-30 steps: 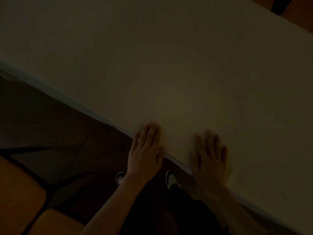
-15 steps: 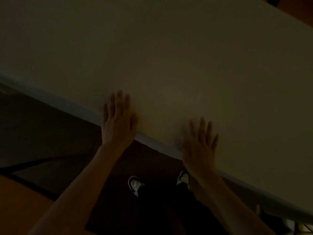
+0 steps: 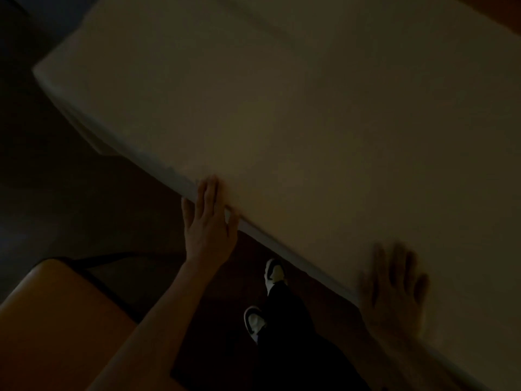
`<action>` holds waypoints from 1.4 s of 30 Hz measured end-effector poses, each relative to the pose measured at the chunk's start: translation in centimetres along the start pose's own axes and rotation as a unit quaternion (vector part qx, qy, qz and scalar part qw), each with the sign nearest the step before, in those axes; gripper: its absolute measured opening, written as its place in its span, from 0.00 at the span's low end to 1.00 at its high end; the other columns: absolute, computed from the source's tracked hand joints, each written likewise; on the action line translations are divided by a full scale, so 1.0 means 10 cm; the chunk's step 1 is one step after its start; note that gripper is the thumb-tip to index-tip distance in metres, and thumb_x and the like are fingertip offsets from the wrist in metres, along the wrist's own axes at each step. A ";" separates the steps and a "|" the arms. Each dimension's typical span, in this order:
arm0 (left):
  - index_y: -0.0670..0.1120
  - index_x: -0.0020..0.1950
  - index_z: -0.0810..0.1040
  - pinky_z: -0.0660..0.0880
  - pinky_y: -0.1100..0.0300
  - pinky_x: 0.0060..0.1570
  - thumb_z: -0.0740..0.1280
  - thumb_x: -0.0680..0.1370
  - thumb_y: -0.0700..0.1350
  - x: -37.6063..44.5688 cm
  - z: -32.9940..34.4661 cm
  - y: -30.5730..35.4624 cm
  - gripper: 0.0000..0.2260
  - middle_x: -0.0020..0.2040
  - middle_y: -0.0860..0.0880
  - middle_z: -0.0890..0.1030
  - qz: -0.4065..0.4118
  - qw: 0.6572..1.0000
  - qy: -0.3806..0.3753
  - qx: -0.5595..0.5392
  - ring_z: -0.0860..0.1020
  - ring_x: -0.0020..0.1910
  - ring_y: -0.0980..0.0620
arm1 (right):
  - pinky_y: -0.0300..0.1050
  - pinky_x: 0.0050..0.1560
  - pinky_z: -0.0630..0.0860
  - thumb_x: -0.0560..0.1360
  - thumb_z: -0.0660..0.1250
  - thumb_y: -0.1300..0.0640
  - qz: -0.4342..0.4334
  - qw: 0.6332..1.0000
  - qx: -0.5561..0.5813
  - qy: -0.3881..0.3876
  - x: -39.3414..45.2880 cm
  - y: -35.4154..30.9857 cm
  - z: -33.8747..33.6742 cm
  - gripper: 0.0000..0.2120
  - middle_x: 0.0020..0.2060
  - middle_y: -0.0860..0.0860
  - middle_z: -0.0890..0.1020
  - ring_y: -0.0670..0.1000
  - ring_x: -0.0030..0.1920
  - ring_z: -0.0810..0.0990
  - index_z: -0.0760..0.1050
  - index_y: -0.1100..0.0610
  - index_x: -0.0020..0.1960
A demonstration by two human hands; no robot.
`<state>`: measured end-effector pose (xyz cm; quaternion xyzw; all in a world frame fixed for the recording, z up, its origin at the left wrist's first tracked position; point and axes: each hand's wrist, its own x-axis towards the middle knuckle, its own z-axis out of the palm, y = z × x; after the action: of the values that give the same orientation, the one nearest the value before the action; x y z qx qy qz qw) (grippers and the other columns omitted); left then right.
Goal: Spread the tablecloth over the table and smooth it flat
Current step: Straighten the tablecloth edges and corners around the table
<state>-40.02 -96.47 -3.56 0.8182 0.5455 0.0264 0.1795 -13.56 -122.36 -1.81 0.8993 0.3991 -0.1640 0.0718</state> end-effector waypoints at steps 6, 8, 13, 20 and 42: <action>0.54 0.81 0.37 0.44 0.42 0.78 0.42 0.83 0.60 0.40 -0.40 -0.69 0.28 0.81 0.55 0.39 -0.113 0.993 -0.009 -0.011 0.38 0.80 0.49 | 0.77 0.69 0.54 0.80 0.40 0.37 0.006 0.999 0.037 0.015 0.00 -0.30 -0.16 0.32 0.78 0.62 0.58 0.66 0.78 0.54 0.54 0.50 0.80; 0.50 0.81 0.40 0.44 0.41 0.78 0.43 0.84 0.60 0.53 -0.54 -0.84 0.29 0.82 0.52 0.41 -0.146 0.989 -0.002 -0.021 0.38 0.80 0.49 | 0.78 0.69 0.53 0.81 0.42 0.37 -0.060 0.996 0.065 0.031 0.21 -0.73 -0.29 0.33 0.79 0.61 0.57 0.65 0.79 0.51 0.57 0.54 0.79; 0.46 0.81 0.46 0.45 0.45 0.78 0.51 0.84 0.54 0.77 -0.79 -0.83 0.29 0.82 0.46 0.46 -0.054 0.997 0.048 0.002 0.42 0.80 0.44 | 0.67 0.75 0.42 0.81 0.49 0.45 -0.231 0.966 0.106 0.049 0.95 -2.37 -0.66 0.30 0.81 0.55 0.47 0.58 0.80 0.41 0.50 0.50 0.81; 0.46 0.80 0.58 0.51 0.43 0.77 0.50 0.84 0.55 1.20 -0.68 -1.23 0.26 0.81 0.48 0.55 0.091 0.995 -0.006 0.047 0.48 0.81 0.46 | 0.71 0.75 0.41 0.79 0.37 0.40 -0.293 0.954 0.068 0.012 1.40 -3.82 -0.70 0.34 0.81 0.53 0.46 0.59 0.80 0.39 0.50 0.54 0.81; 0.48 0.81 0.54 0.47 0.40 0.77 0.49 0.84 0.55 2.14 -1.45 -3.22 0.26 0.81 0.46 0.53 0.005 0.997 0.058 -0.049 0.48 0.81 0.48 | 0.68 0.76 0.39 0.81 0.48 0.43 -0.308 0.951 0.002 0.018 1.61 -5.69 -0.55 0.32 0.81 0.53 0.44 0.57 0.80 0.39 0.43 0.51 0.82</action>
<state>-63.25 -62.39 -3.70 0.8085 0.5485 0.1013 0.1875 -44.35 -71.54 -2.23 0.7354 0.6579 -0.1624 0.0085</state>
